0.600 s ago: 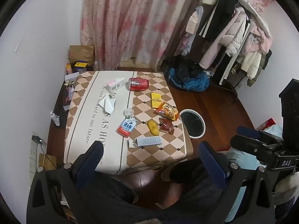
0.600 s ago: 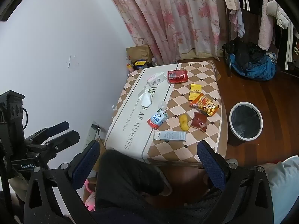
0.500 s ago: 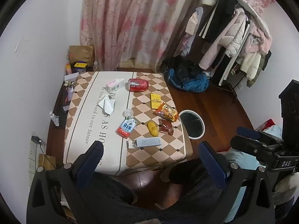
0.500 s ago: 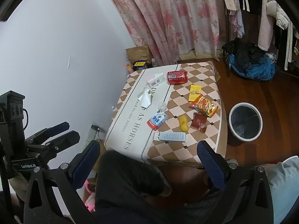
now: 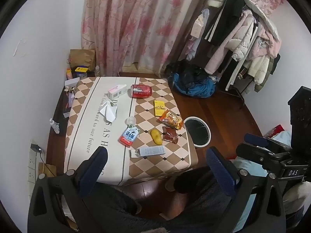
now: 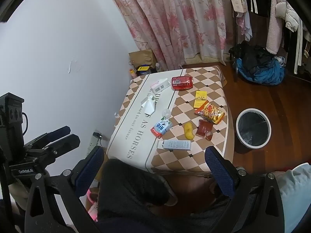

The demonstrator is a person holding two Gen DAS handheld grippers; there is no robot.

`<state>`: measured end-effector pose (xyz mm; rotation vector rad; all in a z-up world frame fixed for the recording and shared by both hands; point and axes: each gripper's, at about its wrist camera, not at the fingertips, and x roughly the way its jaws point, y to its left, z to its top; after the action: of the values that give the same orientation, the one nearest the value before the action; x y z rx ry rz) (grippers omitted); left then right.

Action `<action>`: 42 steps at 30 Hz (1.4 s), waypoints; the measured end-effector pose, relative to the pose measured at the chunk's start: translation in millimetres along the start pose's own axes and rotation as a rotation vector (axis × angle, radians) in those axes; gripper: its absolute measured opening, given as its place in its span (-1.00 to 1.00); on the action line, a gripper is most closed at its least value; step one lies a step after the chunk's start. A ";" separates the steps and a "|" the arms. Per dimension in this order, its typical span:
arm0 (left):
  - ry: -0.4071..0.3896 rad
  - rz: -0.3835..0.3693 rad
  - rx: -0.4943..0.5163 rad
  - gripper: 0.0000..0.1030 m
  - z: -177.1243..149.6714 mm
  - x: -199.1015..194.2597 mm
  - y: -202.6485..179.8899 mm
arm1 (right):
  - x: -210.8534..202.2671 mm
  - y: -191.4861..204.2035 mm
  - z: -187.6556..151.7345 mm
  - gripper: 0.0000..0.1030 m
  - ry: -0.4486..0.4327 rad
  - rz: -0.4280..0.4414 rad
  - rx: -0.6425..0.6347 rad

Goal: Collect trash

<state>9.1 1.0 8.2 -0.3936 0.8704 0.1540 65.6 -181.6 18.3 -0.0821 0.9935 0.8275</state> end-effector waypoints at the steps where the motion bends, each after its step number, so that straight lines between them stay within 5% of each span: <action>1: -0.001 -0.002 0.000 1.00 0.7 0.3 -0.5 | 0.5 -0.1 0.2 1.00 0.001 0.000 0.001; 42: -0.017 -0.004 -0.032 1.00 5.3 2.6 13.4 | 18.9 7.3 4.5 1.00 0.004 0.000 0.002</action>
<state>10.7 15.3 5.6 -0.4232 0.8507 0.1673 69.2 -163.7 8.5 -0.0821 0.9982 0.8264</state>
